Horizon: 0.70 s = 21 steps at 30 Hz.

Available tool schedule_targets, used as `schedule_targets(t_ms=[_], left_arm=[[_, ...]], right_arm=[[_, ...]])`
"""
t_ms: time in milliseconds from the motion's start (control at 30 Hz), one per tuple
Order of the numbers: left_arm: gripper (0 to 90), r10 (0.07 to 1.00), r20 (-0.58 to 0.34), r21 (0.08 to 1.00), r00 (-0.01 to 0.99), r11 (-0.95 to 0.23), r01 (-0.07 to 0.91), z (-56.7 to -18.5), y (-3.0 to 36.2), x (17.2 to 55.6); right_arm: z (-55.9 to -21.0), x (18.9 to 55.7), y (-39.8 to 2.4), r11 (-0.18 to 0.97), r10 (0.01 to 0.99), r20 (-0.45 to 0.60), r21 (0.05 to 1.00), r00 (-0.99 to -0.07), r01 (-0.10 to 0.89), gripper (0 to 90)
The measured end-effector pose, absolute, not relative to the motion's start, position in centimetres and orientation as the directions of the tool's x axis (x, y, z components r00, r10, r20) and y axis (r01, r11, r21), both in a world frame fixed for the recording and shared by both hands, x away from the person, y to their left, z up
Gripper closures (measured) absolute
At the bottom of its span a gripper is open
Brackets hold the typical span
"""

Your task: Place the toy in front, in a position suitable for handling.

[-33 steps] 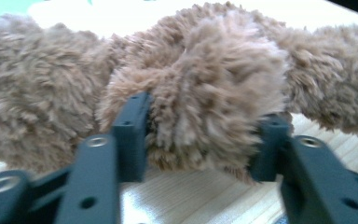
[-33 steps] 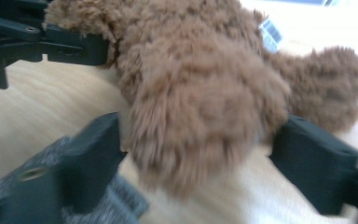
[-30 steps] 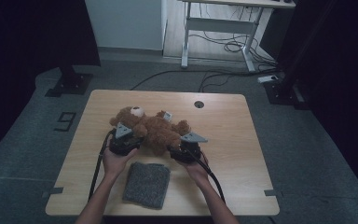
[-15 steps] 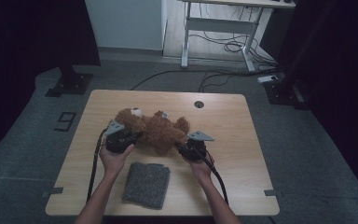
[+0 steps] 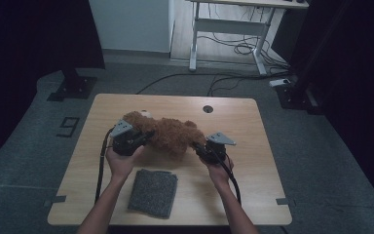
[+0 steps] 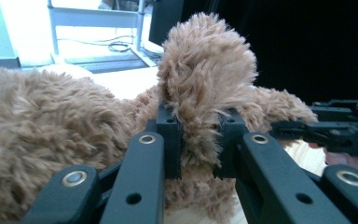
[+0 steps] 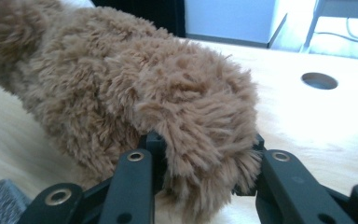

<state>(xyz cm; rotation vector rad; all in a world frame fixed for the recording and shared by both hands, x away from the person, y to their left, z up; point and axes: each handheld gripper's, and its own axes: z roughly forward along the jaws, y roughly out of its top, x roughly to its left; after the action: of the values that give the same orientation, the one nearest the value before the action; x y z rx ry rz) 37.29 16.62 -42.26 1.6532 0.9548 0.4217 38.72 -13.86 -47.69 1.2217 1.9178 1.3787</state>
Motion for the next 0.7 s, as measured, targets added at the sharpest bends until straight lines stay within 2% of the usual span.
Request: schedule_targets(t_ms=[700], left_arm=[[76.0, 0.721, -0.179, 0.933, 0.669, -0.091, 0.347, -41.6, 12.9, 37.0]], right_arm=[[-44.6, 37.8, -18.0, 0.058, 0.906, 0.087, 0.944, -0.415, 0.324, 66.9]])
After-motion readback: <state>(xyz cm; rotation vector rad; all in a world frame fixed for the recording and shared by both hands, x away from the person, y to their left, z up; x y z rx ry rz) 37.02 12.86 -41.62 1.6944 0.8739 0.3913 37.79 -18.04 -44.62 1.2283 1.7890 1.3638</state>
